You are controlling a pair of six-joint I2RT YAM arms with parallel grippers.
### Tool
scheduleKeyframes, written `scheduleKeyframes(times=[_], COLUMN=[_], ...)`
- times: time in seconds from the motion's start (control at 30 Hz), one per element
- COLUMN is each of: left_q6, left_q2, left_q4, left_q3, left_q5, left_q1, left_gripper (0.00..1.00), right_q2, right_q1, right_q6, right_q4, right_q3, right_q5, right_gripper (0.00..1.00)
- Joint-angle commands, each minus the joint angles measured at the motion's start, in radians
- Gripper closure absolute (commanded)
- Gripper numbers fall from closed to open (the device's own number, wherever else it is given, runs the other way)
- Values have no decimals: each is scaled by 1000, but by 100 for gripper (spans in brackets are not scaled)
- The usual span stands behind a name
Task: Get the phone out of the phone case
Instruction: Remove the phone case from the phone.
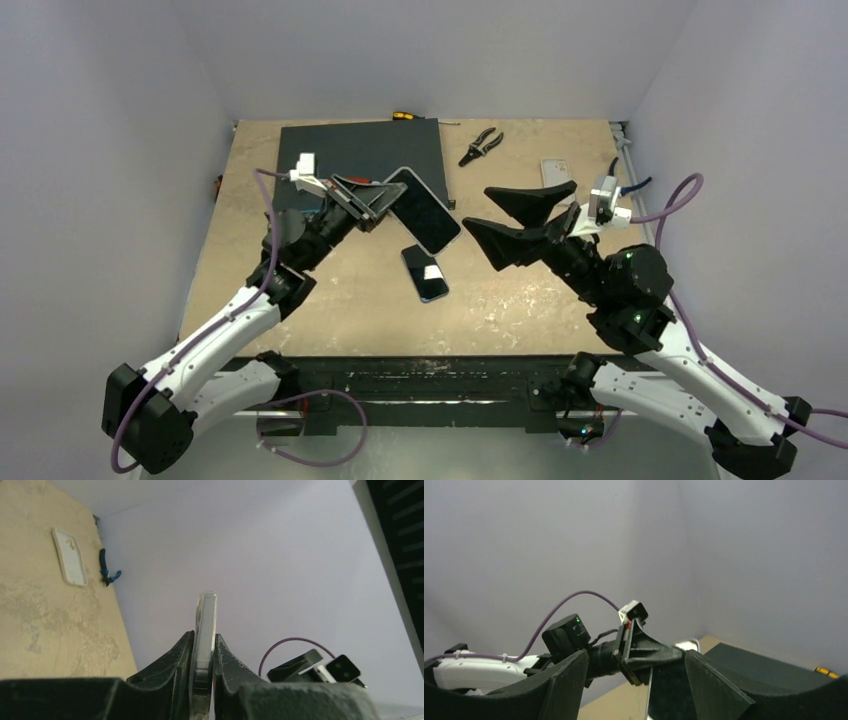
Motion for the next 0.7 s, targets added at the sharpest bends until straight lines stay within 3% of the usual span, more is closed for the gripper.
scheduleKeyframes(times=[0.0,0.37,0.53,0.67], left_q6=[46,84,104,116], left_q2=[-103,-137,-159,-174], left_q4=[159,287,295,297], left_q3=[21,39,37,38], left_q5=[-158,-210,-227,-232], left_q1=[6,6,6,6], left_gripper=[100,100,100,100], right_q2=[-9,107,146,160], right_q1=[-2,-3,-4,-9], right_q6=[244,439,479,500], right_q4=[-22,40,12,-4], right_q3=[-37,-62,-58,-66], right_q5=[86,-12,23,32], right_gripper=[27,42,53,56])
